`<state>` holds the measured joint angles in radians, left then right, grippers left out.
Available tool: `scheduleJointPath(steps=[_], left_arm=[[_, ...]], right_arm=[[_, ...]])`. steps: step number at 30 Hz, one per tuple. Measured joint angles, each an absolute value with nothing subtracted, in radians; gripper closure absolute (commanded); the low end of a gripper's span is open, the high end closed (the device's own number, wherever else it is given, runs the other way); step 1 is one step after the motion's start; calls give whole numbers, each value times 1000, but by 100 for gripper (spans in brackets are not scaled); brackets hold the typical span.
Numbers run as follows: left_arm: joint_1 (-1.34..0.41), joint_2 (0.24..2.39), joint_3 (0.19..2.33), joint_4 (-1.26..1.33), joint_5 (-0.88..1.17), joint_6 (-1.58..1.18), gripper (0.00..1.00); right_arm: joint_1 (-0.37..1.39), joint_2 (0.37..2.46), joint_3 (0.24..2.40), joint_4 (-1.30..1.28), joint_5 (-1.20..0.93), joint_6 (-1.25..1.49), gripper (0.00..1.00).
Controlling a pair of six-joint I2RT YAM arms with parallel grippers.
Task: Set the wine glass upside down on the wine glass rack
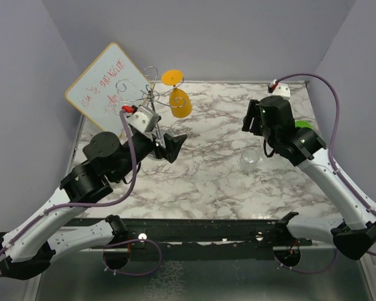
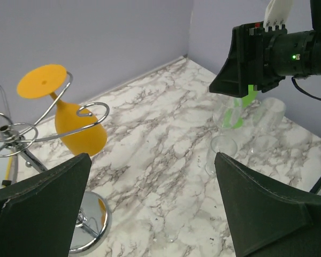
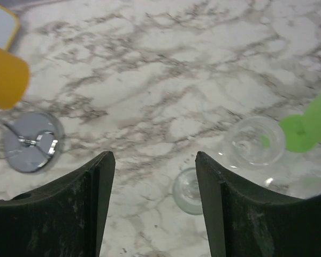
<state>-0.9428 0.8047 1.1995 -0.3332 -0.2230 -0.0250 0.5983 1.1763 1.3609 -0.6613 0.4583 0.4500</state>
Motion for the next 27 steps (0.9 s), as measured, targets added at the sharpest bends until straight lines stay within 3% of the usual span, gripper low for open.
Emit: scheduleJointPath(steps=[3, 10, 17, 27], left_arm=[[-943, 855, 1200, -340, -202, -35, 1], [-943, 923, 1200, -343, -172, -108, 1], [-943, 961, 1190, -326, -137, -224, 1], [-943, 1010, 1187, -310, -80, -307, 3]], right_arm=[[595, 1175, 1321, -747, 547, 443, 32], [563, 1220, 1306, -838, 648, 449, 42], [360, 1319, 1244, -789, 545, 417, 52], [327, 1405, 1240, -712, 403, 365, 73]])
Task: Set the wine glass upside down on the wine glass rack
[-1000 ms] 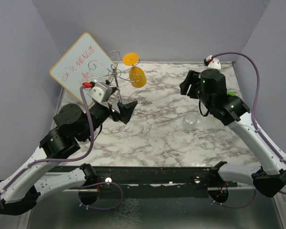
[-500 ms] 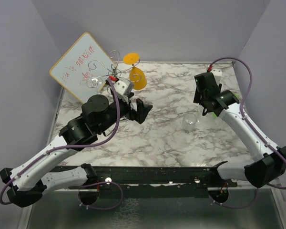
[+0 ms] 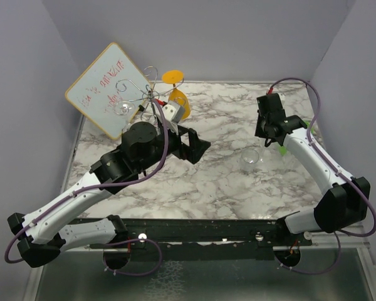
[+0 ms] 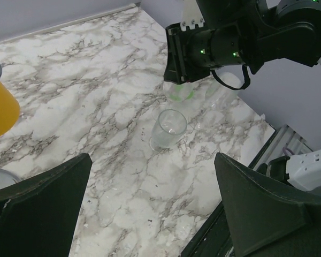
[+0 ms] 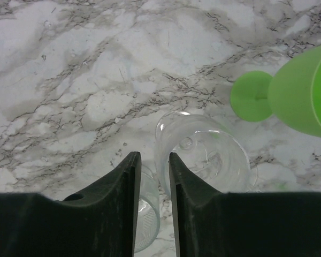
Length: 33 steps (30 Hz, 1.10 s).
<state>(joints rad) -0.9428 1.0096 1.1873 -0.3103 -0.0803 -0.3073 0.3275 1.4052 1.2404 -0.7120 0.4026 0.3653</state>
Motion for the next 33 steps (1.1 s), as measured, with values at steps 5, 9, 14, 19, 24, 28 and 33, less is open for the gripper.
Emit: scheduleJointPath(steps=[5, 9, 14, 19, 24, 28, 33], left_arm=[[-943, 1019, 1187, -309, -71, -327, 3], [-943, 1019, 1187, -297, -71, -336, 1], [-943, 1019, 1188, -267, -63, -324, 1], [-943, 1027, 1214, -246, -73, -304, 1], [-943, 1067, 1264, -221, -118, -356, 1], [-943, 1131, 1310, -181, -136, -461, 6], [-943, 1195, 1331, -121, -173, -638, 13]], right_arm=[[325, 1427, 1241, -686, 377, 341, 100], [325, 1441, 1252, -666, 368, 311, 100], [325, 1434, 1252, -630, 340, 280, 99], [325, 1371, 1242, -525, 246, 271, 99], [325, 1225, 1158, -345, 156, 287, 100], [325, 1108, 1048, -192, 99, 314, 99], [325, 980, 938, -55, 78, 356, 100]])
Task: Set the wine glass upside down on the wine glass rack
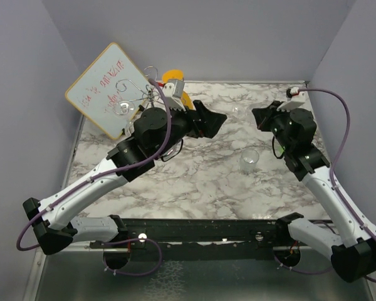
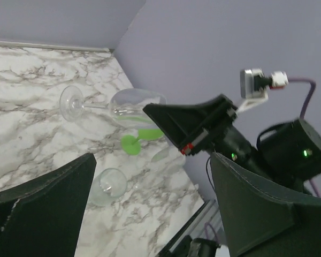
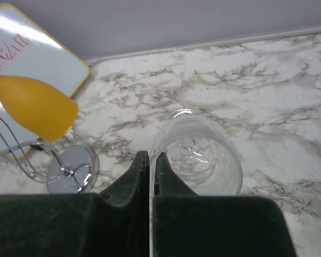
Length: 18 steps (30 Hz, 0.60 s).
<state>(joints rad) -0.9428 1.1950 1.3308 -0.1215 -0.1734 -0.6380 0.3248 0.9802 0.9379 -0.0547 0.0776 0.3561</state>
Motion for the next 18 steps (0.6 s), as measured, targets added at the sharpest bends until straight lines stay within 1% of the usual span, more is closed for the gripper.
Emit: scheduleJointPath(steps=[5, 8, 14, 16, 18], left_arm=[[-943, 1314, 1464, -118, -189, -748, 12], [-943, 1353, 1495, -103, -190, -809, 12], [-943, 1433, 1559, -74, -157, -891, 13], [-943, 1452, 1564, -54, -139, -915, 18], [-943, 1469, 1564, -31, -123, -951, 26]], right_arm=[[325, 809, 833, 92, 65, 414, 99], [325, 713, 777, 192, 60, 458, 100], [325, 619, 720, 334, 60, 556, 99], [325, 611, 720, 365, 53, 588, 99], [325, 601, 716, 392, 44, 618, 99]])
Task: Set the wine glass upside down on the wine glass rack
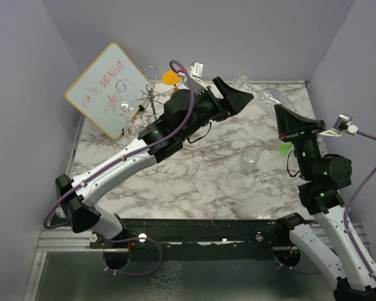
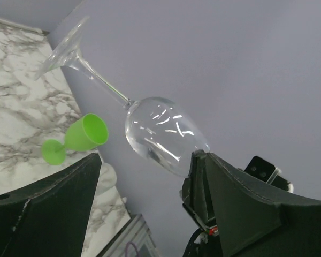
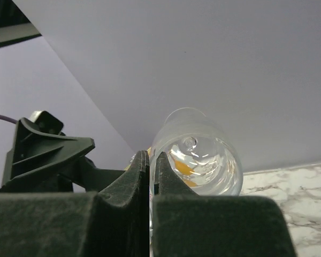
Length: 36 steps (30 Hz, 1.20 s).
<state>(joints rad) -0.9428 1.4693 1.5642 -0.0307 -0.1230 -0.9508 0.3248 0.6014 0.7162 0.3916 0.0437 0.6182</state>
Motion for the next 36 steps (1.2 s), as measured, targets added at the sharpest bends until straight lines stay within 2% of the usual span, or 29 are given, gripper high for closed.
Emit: scheduleJointPath(steps=[2, 6, 16, 21, 25, 28, 32, 35, 36], left_arm=[[-942, 1480, 1555, 9, -116, -1014, 34], [-942, 1479, 1504, 116, -116, -1129, 39], [-942, 1483, 1484, 216, -123, -1285, 43], [-942, 1526, 1522, 224, -123, -1310, 57], [-942, 1547, 1530, 229, -123, -1318, 63], [-942, 1553, 1530, 234, -123, -1325, 76], [-942, 1554, 1541, 246, -123, -1328, 100], [-942, 1552, 1542, 268, -119, -1353, 100], [-942, 1551, 1542, 271, -115, -1357, 100]], right_arm=[[325, 590, 705, 420, 36, 653, 99], [325, 568, 680, 460, 31, 714, 99], [325, 535, 653, 544, -12, 802, 99], [325, 543, 647, 586, -63, 826, 99], [325, 545, 645, 619, -99, 847, 99], [325, 544, 645, 633, -114, 856, 99], [323, 542, 642, 634, -120, 861, 99], [321, 541, 641, 637, -130, 865, 99], [321, 540, 641, 639, -135, 864, 95]])
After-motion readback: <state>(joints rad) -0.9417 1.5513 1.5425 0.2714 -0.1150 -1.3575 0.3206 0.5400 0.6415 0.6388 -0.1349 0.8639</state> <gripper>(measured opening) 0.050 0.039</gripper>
